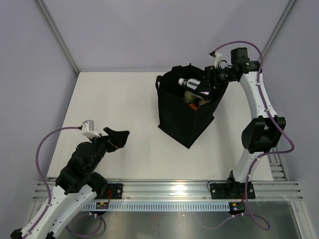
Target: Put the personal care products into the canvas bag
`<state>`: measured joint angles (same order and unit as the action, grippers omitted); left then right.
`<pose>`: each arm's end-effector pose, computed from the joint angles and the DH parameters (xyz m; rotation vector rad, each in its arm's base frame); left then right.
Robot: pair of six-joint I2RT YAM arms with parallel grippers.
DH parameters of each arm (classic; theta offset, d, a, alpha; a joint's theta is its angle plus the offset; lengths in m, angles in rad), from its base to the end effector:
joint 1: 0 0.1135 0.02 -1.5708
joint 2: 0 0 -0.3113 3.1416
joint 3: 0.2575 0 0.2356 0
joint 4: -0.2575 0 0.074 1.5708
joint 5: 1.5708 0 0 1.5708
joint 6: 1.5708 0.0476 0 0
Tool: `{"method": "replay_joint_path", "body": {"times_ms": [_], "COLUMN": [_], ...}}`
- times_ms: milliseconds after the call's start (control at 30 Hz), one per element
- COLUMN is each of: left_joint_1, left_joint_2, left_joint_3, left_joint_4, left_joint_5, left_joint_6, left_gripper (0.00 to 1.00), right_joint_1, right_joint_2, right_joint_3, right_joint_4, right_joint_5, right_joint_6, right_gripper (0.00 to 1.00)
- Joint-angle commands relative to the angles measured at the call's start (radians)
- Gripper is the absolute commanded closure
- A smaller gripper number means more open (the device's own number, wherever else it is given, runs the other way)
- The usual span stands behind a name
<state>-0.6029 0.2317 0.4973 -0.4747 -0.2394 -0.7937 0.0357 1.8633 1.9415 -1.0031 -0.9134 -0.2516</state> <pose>0.0383 -0.0127 0.2777 -0.3528 1.8098 -0.7867 0.3927 0.0517 0.4069 -0.6815 2.1526 1.0080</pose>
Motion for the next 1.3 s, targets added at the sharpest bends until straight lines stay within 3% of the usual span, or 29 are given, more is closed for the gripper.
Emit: {"method": "replay_joint_path", "body": {"times_ms": [0, 67, 100, 233, 300, 333, 567, 733, 933, 1100, 1267], "left_joint_1": [0.003, 0.003, 0.003, 0.003, 0.002, 0.003, 0.003, 0.002, 0.003, 0.003, 0.003], "left_joint_2": [0.023, 0.035, 0.043, 0.047, 0.043, 0.043, 0.049, 0.058, 0.072, 0.04, 0.037], "left_joint_3": [0.023, 0.024, 0.027, 0.027, 0.026, 0.024, 0.033, 0.056, 0.075, 0.075, 0.08], "left_joint_4": [0.061, 0.067, 0.07, 0.07, 0.07, 0.068, 0.059, 0.033, 0.004, -0.015, -0.002], "left_joint_5": [-0.012, -0.006, -0.005, -0.005, -0.006, -0.006, -0.009, -0.02, -0.023, -0.029, -0.032], "left_joint_6": [0.013, 0.016, 0.017, 0.019, 0.019, 0.021, 0.037, 0.068, 0.093, 0.102, 0.123], "left_gripper": [0.01, 0.01, 0.01, 0.01, 0.01, 0.01, 0.01, 0.01, 0.01, 0.01, 0.01], "right_joint_1": [0.013, 0.018, 0.023, 0.024, 0.024, 0.023, 0.012, -0.061, -0.089, -0.091, -0.095], "right_joint_2": [-0.122, -0.134, -0.141, -0.165, -0.17, -0.171, -0.24, -0.38, -0.391, -0.466, -0.527], "right_joint_3": [0.01, 0.005, 0.005, 0.016, 0.036, 0.042, 0.045, -0.128, -0.16, -0.269, -0.352], "right_joint_4": [-0.042, -0.04, -0.035, -0.011, -0.006, -0.005, 0.081, 0.374, 0.319, 0.392, 0.429], "right_joint_5": [0.062, 0.082, 0.087, 0.097, 0.116, 0.123, 0.281, 0.542, 0.662, 0.798, 0.759], "right_joint_6": [-0.201, -0.222, -0.225, -0.209, -0.19, -0.183, -0.091, 0.119, 0.146, 0.158, 0.156], "right_gripper": [0.77, 0.6, 0.45, 0.21, 0.03, 0.01, 0.0, 0.01, 0.0, 0.01, 0.0]}}
